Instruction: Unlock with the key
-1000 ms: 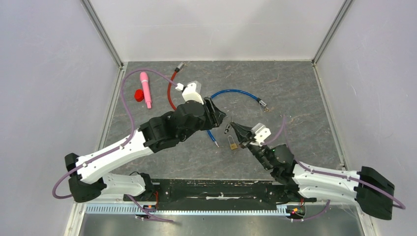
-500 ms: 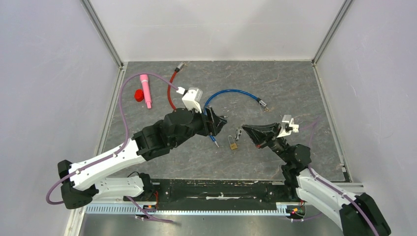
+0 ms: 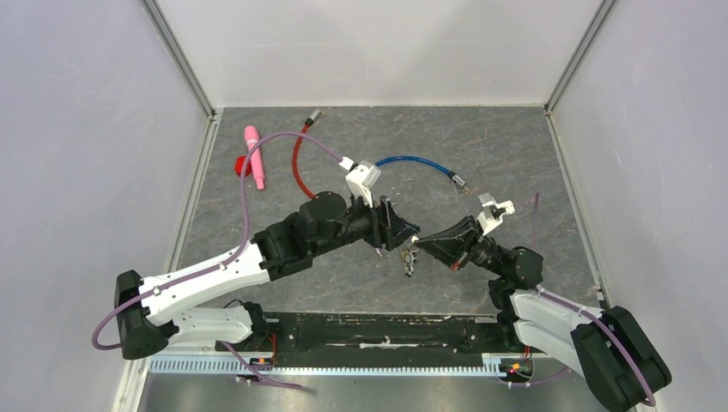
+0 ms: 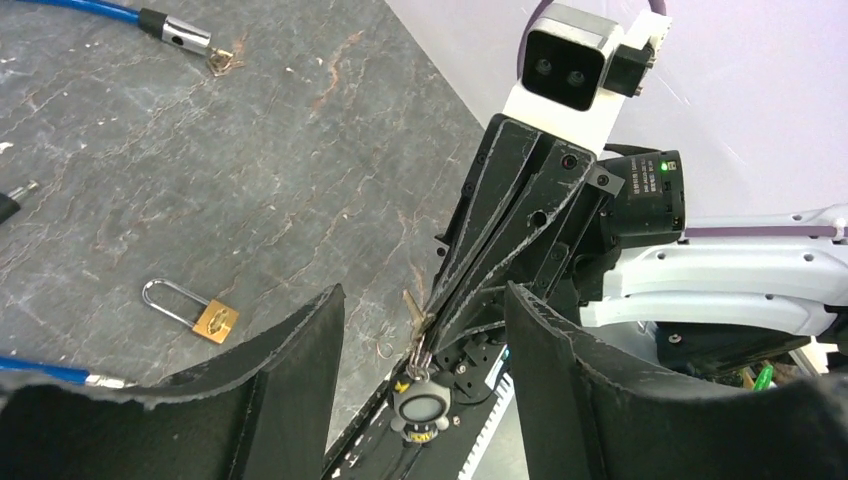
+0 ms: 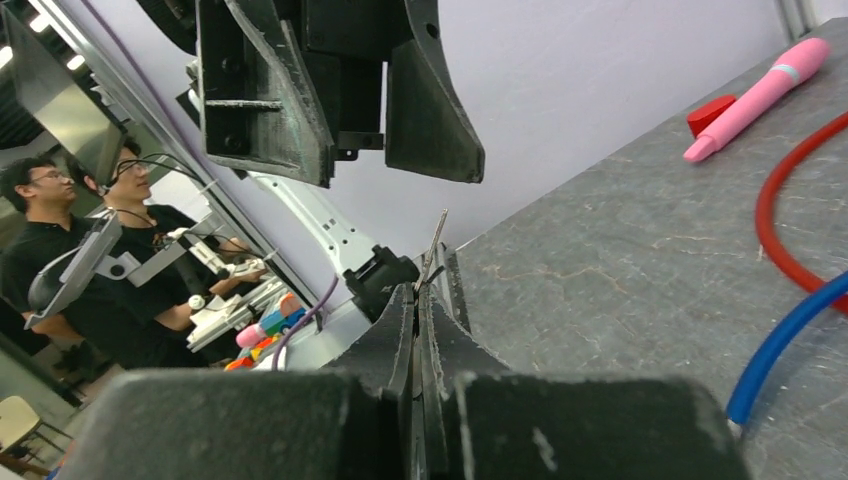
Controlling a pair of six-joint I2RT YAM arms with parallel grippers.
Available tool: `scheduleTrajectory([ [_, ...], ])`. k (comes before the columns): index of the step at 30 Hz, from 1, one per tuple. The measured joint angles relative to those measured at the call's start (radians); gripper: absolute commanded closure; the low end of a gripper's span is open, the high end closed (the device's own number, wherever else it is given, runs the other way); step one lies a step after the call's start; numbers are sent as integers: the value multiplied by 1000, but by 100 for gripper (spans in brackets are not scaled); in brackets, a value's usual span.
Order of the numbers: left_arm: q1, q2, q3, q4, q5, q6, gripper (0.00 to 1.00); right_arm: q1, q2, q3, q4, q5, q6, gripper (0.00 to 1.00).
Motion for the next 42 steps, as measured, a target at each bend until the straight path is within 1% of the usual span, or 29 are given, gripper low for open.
scheduleTrajectory([
  [7, 0, 43, 8, 24, 34, 4, 43, 0, 0, 9, 19, -21, 71, 100],
  [10, 0, 52, 8, 35, 49, 2, 48, 0, 4, 13, 20, -21, 100, 100],
  [17, 0, 52, -10, 129, 97, -26, 60, 0, 4, 24, 23, -17, 135, 100],
  [26, 1, 52, -27, 178, 105, -68, 61, 0, -10, 25, 27, -10, 148, 100],
  [28, 1, 52, -32, 178, 105, -72, 63, 0, -10, 25, 27, -9, 151, 100],
  [31, 1, 52, -36, 178, 106, -77, 69, 0, -10, 25, 27, -8, 160, 100],
  [33, 1, 52, -36, 178, 106, -80, 77, -2, -10, 25, 27, -6, 168, 100],
  [36, 1, 52, -36, 178, 104, -83, 95, -5, -8, 25, 29, -5, 180, 100],
  [37, 1, 52, -36, 178, 101, -83, 98, -5, -8, 26, 30, -5, 183, 100],
  [39, 2, 52, -37, 177, 98, -83, 98, -6, -8, 26, 31, -5, 189, 100],
  [40, 3, 52, -37, 177, 98, -83, 98, -6, -8, 26, 31, -5, 192, 94],
  [42, 3, 52, -37, 177, 98, -83, 98, -6, -8, 27, 31, -4, 195, 78],
])
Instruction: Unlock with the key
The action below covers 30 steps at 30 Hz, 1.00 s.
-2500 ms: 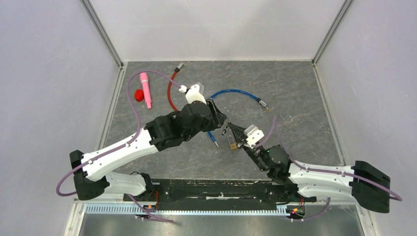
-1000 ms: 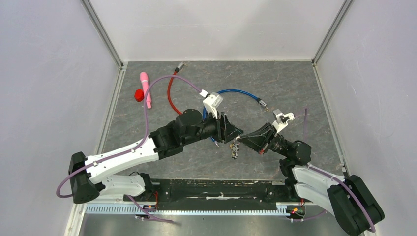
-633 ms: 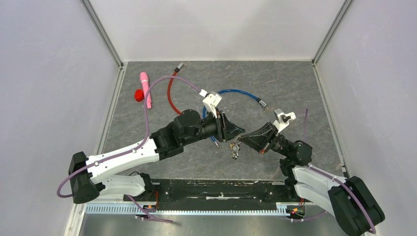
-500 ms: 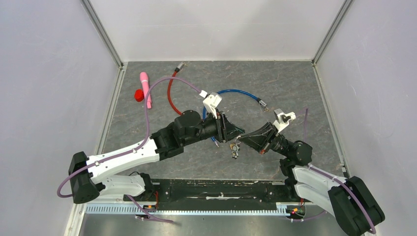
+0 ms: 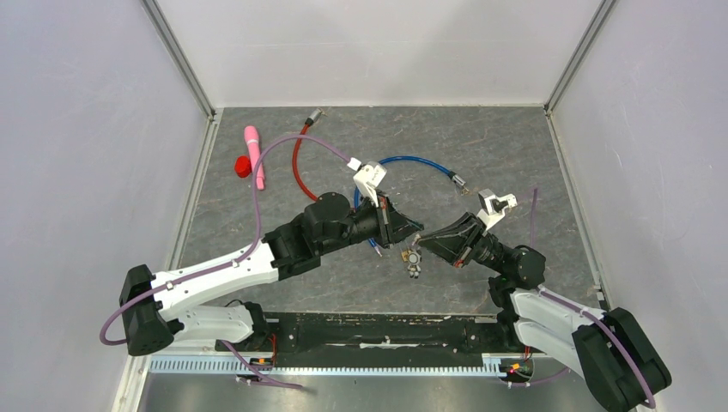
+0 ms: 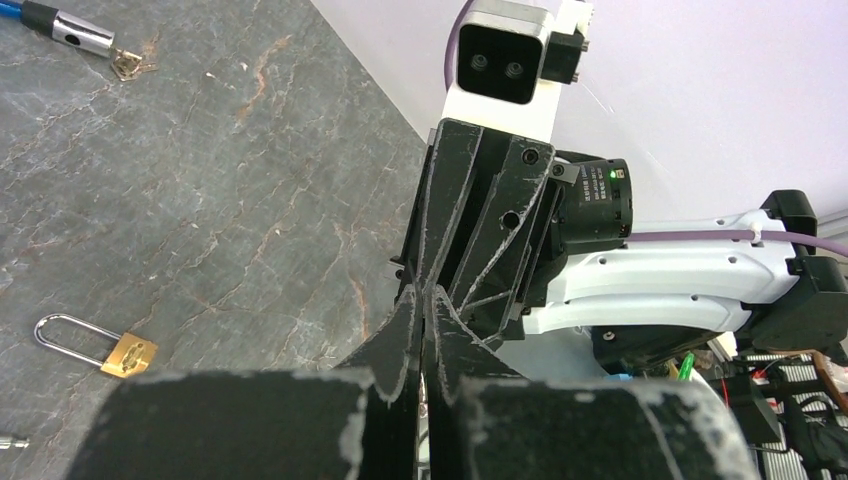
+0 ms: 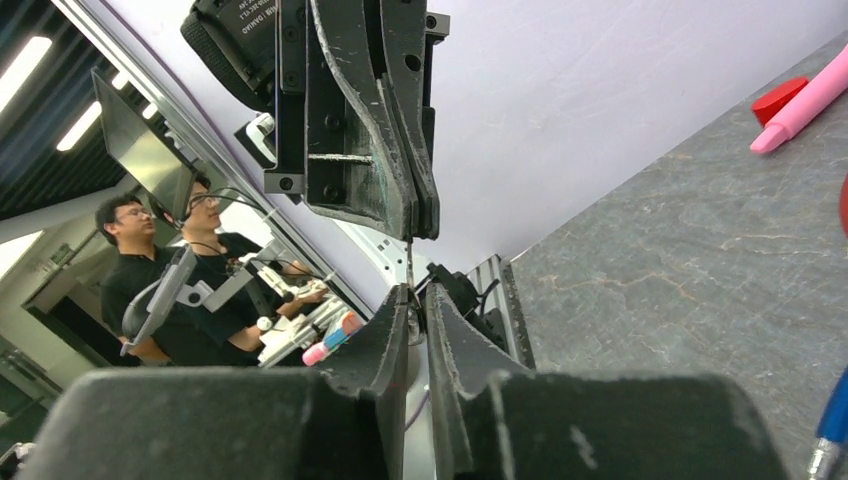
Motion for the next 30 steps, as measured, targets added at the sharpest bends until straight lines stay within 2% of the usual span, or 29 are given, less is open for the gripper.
scheduleTrajectory([
  [2, 0, 0, -5, 8, 1, 0, 98, -1, 0, 0, -1, 4, 2, 64],
  [4, -1, -1, -14, 27, 1, 0, 98, -2, -1, 0, -2, 10, 1, 57],
  [10, -3, -6, -53, 74, 2, 0, 98, -5, -67, 0, -3, 47, -37, 54],
  [16, -4, -13, -66, 152, 6, -5, 98, -5, -132, 5, -1, 66, -95, 57],
  [30, -4, -8, -77, 267, 55, -19, 98, -5, -111, 6, -1, 71, -96, 77],
])
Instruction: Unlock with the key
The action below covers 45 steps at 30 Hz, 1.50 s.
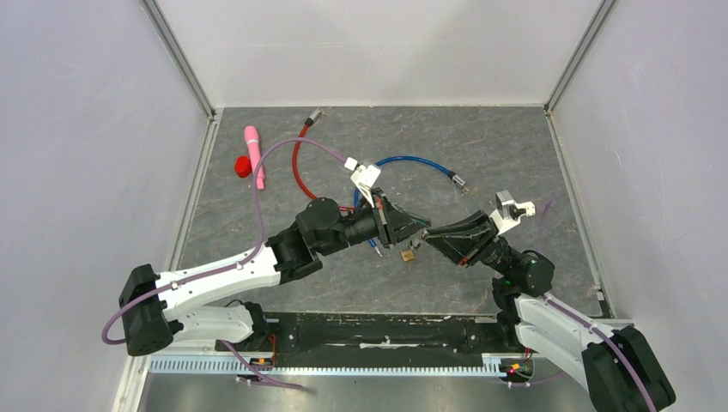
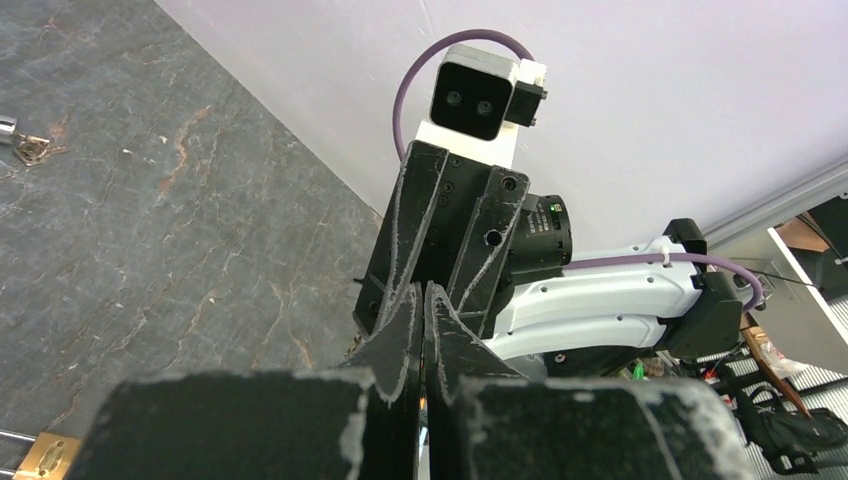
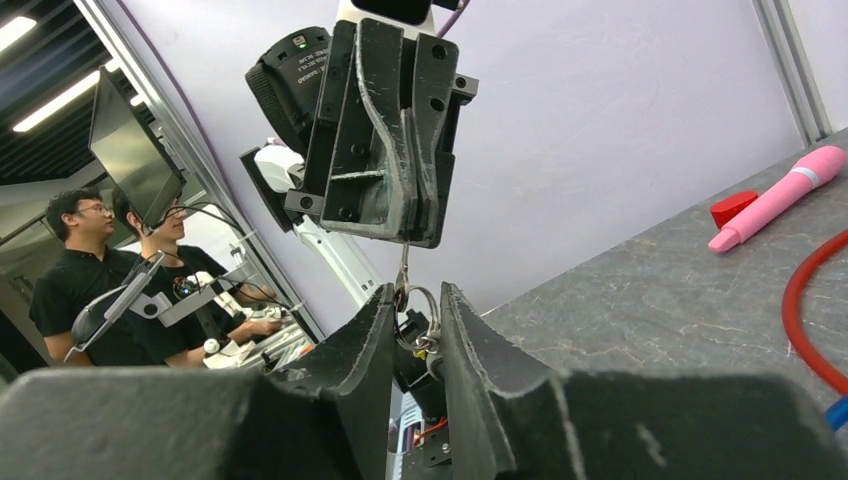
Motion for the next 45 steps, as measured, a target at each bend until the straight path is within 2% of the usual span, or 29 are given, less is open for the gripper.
scheduleTrajectory([
  [6, 1, 14, -3, 18, 3, -2, 98, 0, 0, 2, 1, 0, 10, 88],
  [10, 1, 14, -4, 22, 3, -2, 98, 0, 0, 4, 1, 0, 19, 100],
  [17, 1, 14, -7, 35, 7, -2, 96, 0, 0, 5, 0, 1, 22, 100],
  [19, 1, 14, -11, 40, 6, -2, 91, 0, -4, 5, -1, 0, 17, 100],
  [21, 1, 11, -11, 39, 3, -2, 80, 0, -15, 5, -4, 0, 2, 100],
  [27, -5, -43, -24, -29, -61, 4, 35, -9, -82, 5, -55, 2, -63, 100],
  [30, -5, -79, -26, -109, -140, 8, 21, -27, -102, -1, -98, 9, -77, 100],
  [37, -3, -88, 31, -409, -340, 4, 15, -92, -151, -47, -362, 27, -106, 100],
  [42, 3, 11, 130, -608, -422, -27, 15, -114, -207, -66, -580, 40, -159, 100],
  [45, 13, 111, 201, -718, -434, -58, 18, -122, -254, -71, -713, 79, -201, 100],
])
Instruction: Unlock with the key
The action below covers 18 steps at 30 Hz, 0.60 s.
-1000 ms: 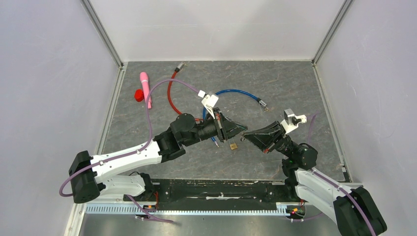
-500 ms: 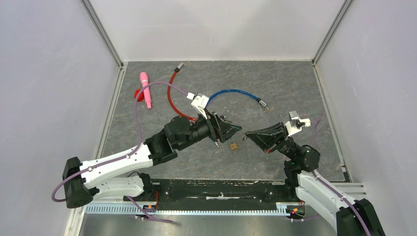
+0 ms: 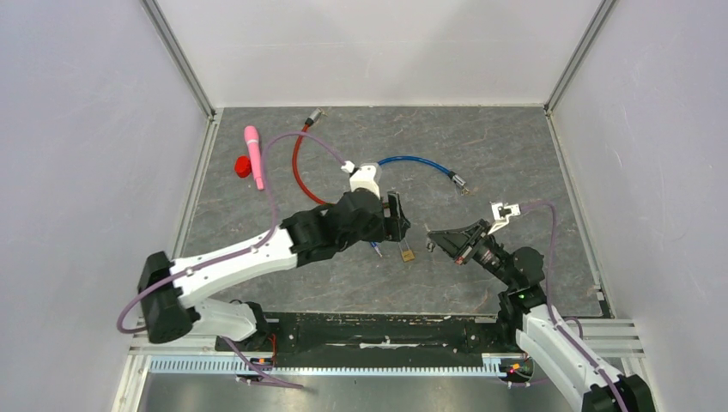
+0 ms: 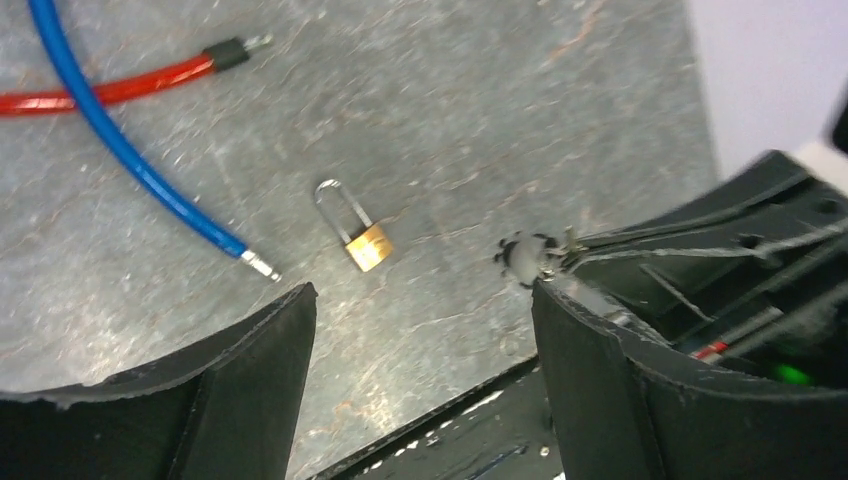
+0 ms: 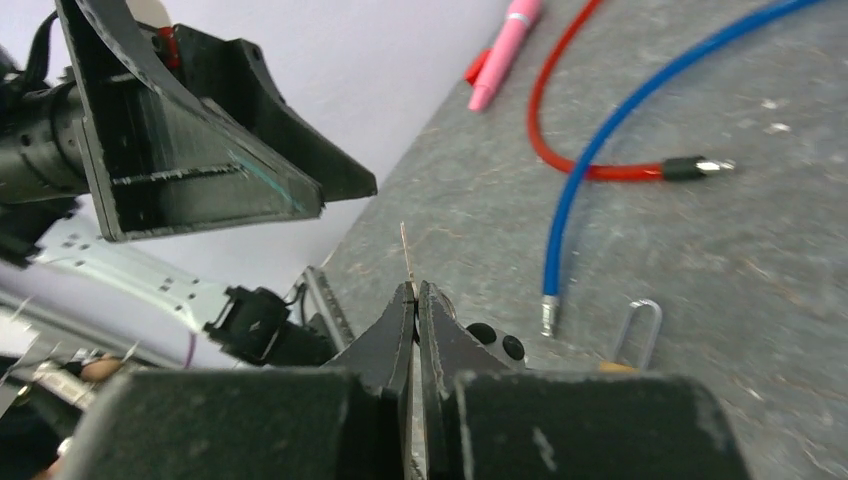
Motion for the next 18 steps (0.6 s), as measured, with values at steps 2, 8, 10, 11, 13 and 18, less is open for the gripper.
scheduleTrajectory([
  [2, 11, 73, 50, -75, -2, -23, 22, -3, -40, 0, -104, 42, -39, 100],
  [8, 50, 341, 237, -296, 24, -117, 26, -3, -127, 14, -400, 184, -154, 100],
  [10, 55, 439, 307, -357, 39, -142, 27, -3, -148, 16, -460, 216, -177, 100],
  [11, 55, 489, 344, -391, 47, -155, 27, -3, -158, 16, -482, 229, -185, 100],
  [13, 55, 579, 412, -447, 64, -170, 28, -3, -169, 17, -513, 245, -196, 100],
  [18, 55, 737, 534, -549, 102, -192, 30, -3, -185, 17, -554, 269, -210, 100],
])
